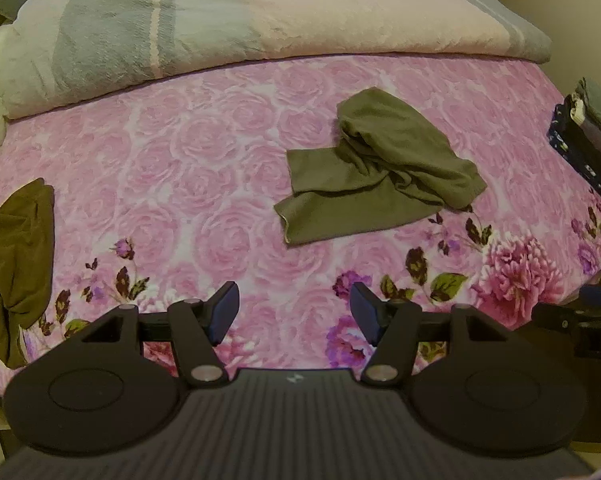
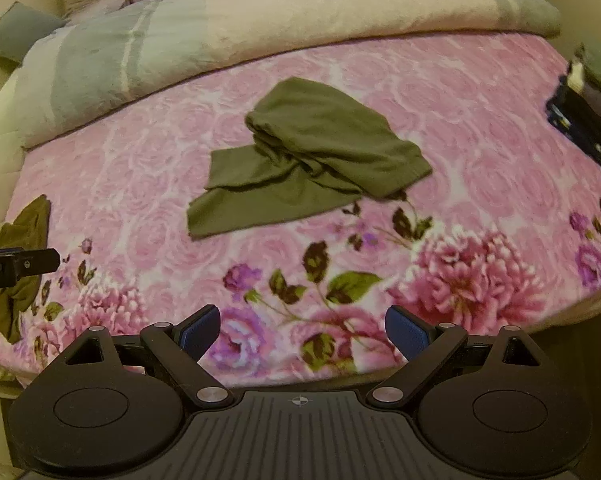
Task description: Fold clothes
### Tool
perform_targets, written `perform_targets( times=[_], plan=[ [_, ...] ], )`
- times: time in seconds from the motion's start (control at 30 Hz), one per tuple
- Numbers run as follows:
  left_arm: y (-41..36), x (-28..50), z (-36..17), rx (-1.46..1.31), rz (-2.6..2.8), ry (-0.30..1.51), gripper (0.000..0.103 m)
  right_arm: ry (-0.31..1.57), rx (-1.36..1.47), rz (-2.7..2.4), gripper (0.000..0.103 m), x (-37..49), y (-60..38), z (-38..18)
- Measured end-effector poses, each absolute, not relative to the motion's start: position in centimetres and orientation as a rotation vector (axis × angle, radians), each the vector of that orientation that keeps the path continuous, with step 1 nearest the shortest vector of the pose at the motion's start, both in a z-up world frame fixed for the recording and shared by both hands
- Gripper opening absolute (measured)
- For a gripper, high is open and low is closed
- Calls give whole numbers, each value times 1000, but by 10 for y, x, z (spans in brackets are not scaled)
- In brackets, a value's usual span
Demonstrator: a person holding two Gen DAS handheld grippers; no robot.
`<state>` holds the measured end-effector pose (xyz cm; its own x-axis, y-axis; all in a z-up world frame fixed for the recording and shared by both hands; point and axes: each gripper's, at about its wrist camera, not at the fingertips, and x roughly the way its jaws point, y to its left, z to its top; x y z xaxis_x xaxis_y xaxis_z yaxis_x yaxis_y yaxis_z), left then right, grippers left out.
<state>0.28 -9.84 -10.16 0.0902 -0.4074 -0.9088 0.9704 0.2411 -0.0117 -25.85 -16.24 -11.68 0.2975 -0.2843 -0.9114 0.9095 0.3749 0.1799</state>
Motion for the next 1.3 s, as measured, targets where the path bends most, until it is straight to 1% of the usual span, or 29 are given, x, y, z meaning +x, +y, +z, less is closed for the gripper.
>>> perform_targets(
  times=[0.23, 0.6, 0.87, 1.07, 1.1, 1.13, 1.17, 1.3],
  plan=[
    [-117, 3, -105, 731, -1151, 970, 58, 934, 812, -887, 93, -255, -180, -119],
    [-191, -44, -121, 685, -1137, 988, 58, 931, 842, -887, 93, -311, -262, -129],
    [-242, -73, -145, 596, -1092, 1027, 57, 952, 848, -891, 93, -360, -350, -154],
    [-256, -68, -174, 593, -1038, 1060, 57, 953, 875, -875, 92, -378, -395, -194],
    [-256, -65, -179, 600, -1033, 1064, 57, 948, 887, -876, 91, -380, -400, -200],
    [-258, -62, -185, 608, -1026, 1068, 57, 932, 915, -876, 82, -382, -405, -210],
    [-259, -58, -192, 616, -1019, 1072, 57, 915, 943, -877, 77, -384, -410, -220],
    [-266, -40, -220, 614, -1022, 1084, 57, 791, 1127, -903, 77, -394, -431, -268]
  ],
)
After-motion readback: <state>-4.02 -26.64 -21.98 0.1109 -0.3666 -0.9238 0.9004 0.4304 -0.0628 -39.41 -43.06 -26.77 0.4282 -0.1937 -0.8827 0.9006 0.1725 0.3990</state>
